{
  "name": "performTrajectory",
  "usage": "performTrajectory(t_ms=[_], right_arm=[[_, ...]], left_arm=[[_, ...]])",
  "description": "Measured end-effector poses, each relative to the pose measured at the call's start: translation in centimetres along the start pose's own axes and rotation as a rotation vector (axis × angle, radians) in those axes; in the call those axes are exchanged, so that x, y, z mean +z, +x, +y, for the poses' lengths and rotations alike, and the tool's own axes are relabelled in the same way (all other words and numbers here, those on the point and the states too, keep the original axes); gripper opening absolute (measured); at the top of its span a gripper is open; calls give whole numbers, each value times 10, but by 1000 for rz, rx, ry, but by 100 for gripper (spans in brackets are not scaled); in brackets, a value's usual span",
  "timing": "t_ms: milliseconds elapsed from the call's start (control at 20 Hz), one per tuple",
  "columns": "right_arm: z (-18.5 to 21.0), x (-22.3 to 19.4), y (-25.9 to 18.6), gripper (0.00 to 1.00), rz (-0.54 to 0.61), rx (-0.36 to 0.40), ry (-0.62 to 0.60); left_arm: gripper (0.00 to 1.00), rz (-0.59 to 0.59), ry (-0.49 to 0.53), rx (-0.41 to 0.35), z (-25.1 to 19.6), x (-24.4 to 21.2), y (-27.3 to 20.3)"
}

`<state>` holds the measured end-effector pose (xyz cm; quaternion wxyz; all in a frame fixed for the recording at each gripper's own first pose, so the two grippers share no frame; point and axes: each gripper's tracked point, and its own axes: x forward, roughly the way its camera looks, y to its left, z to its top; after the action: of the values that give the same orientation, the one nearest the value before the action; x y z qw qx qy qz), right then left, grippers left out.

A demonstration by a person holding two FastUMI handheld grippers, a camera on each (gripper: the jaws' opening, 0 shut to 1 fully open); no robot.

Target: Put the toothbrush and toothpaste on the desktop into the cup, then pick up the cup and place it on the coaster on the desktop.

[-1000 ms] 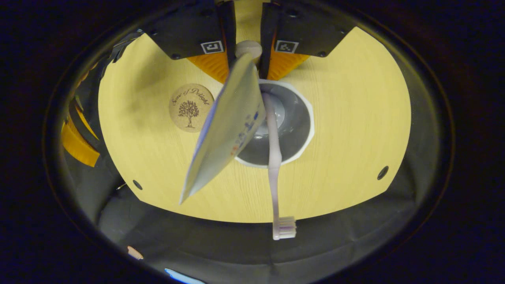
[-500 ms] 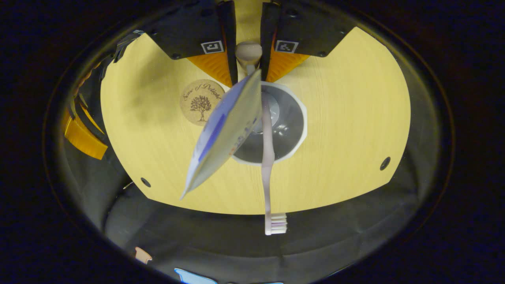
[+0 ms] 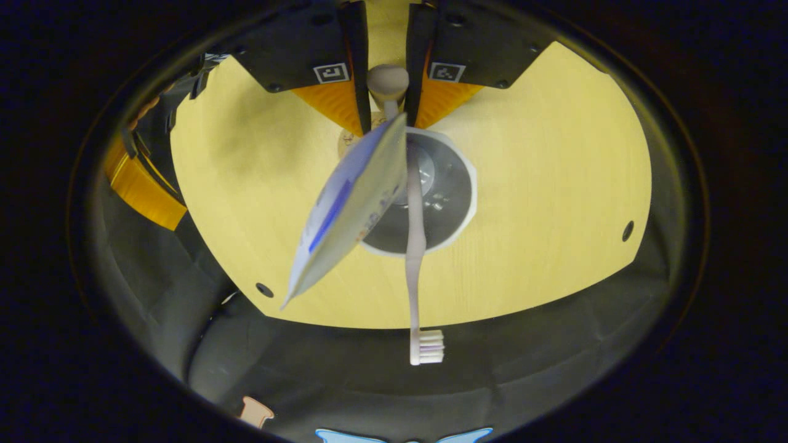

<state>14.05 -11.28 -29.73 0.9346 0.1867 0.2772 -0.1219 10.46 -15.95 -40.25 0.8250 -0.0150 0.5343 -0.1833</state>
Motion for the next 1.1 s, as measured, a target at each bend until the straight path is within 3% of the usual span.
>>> performTrajectory(t_ms=[400, 450, 500, 650, 700, 900, 950, 1100], right_arm=[[-22, 4, -2, 74, -3, -53, 41], [-24, 3, -1, 74, -1, -56, 41], [-25, 3, 0, 74, 0, -58, 41], [-28, 4, 1, 74, 2, -58, 47], [-31, 5, 1, 75, 1, -56, 49], [-33, 4, -1, 74, -1, -45, 50], [-34, 4, -1, 74, -2, -42, 50], [-33, 5, -1, 74, -4, -28, 50]], left_arm=[[33, 36, 24, 29, -13, -17, 13], [38, 37, 31, 38, -12, -17, 13], [33, 36, 33, 46, -12, -17, 13], [33, 44, 45, 68, -13, -22, 14], [40, 46, 50, 70, -16, -23, 16], [38, 18, 32, 69, -21, -18, 10], [48, 13, 34, 68, -23, -17, 5], [50, -12, 48, 72, -27, -16, -6]])
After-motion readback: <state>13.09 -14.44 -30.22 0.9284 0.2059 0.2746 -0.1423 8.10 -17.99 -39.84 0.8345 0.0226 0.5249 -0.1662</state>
